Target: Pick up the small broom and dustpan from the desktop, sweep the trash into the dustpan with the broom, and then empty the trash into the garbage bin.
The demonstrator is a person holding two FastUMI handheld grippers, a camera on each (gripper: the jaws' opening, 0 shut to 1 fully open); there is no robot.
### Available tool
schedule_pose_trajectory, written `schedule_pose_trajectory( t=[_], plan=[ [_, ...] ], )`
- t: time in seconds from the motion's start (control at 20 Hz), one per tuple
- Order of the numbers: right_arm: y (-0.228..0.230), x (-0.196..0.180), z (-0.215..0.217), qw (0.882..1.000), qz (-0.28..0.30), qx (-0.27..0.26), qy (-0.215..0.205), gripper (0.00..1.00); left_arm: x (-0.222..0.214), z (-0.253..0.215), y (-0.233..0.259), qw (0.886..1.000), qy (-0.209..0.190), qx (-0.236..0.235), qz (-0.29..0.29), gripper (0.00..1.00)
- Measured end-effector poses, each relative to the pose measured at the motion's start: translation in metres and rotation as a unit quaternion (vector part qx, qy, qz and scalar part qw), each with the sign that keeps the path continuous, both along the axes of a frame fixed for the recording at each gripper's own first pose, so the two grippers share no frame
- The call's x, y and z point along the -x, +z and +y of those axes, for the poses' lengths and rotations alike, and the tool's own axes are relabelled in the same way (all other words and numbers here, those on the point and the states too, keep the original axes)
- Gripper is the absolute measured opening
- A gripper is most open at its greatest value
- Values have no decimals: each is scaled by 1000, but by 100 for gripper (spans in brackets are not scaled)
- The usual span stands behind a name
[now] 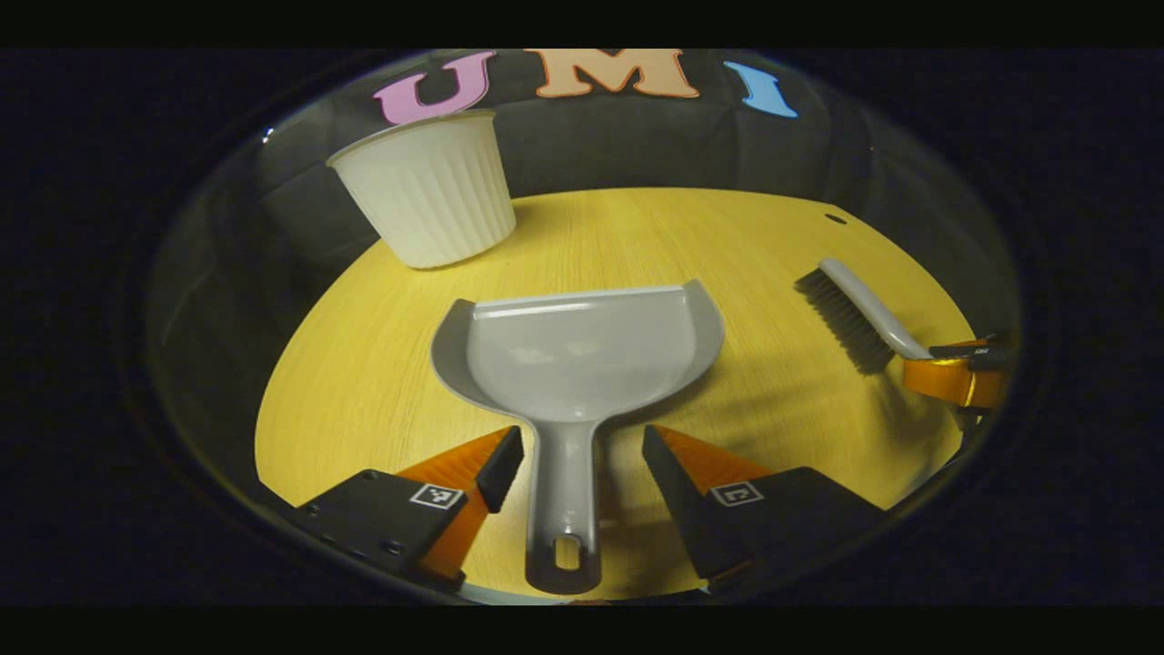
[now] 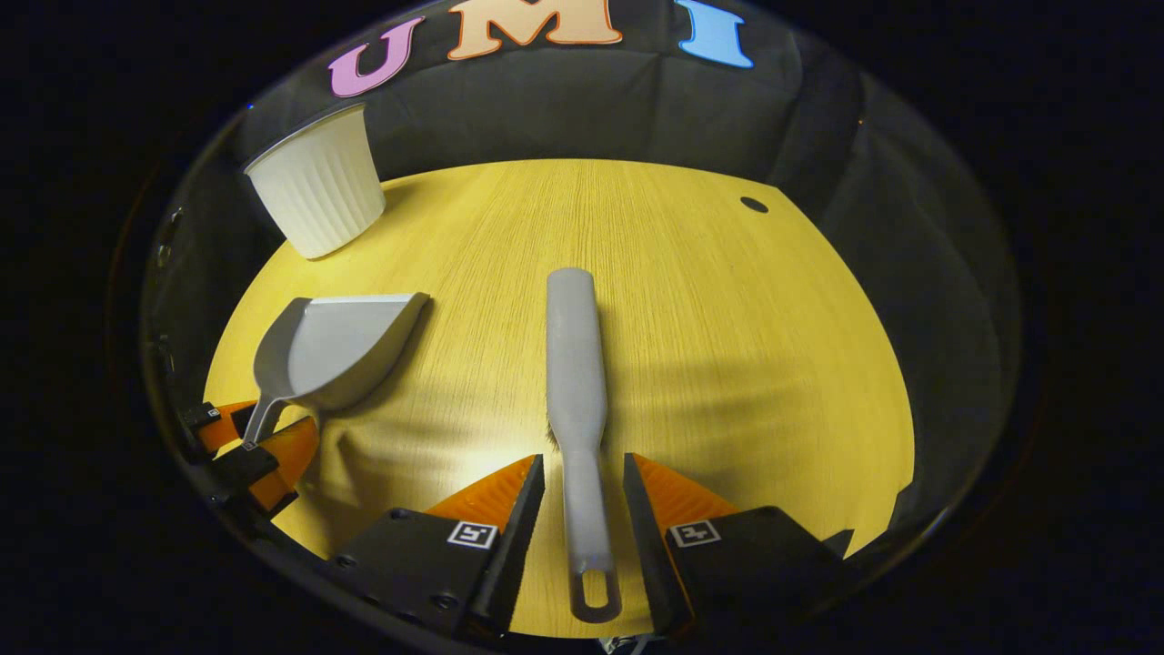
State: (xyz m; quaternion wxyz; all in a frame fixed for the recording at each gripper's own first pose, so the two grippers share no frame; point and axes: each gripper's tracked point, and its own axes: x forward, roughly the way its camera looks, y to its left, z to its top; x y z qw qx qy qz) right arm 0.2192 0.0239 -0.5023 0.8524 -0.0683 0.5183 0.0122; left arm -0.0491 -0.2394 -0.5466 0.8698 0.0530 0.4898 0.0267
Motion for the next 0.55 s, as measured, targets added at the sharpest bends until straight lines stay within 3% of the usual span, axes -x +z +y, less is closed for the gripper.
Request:
schedule_pose_trajectory(
  t=[0.05,0.1,0.25,0.3,0.35,0.4,0.55],
  plan=[
    [10,-5,-1,1000,-20,3,5,55,-4,2,10,1000,-4,-8,-20,89],
    [21,-8,-2,999,-42,5,11,55,-8,2,21,999,-7,-14,-39,99],
    [79,-15,10,990,-133,-24,37,56,-20,-1,63,993,-12,-35,-113,96],
    [104,-14,16,983,-177,-36,45,56,-26,-2,85,988,-13,-44,-149,96],
    [132,-11,21,972,-222,-52,53,56,-31,-4,111,980,-13,-53,-192,89],
    [160,-6,24,960,-266,-66,61,56,-34,-9,142,970,-18,-56,-235,95],
    [235,10,28,924,-363,-83,84,57,-27,-36,217,943,-37,-46,-329,94]
  ],
)
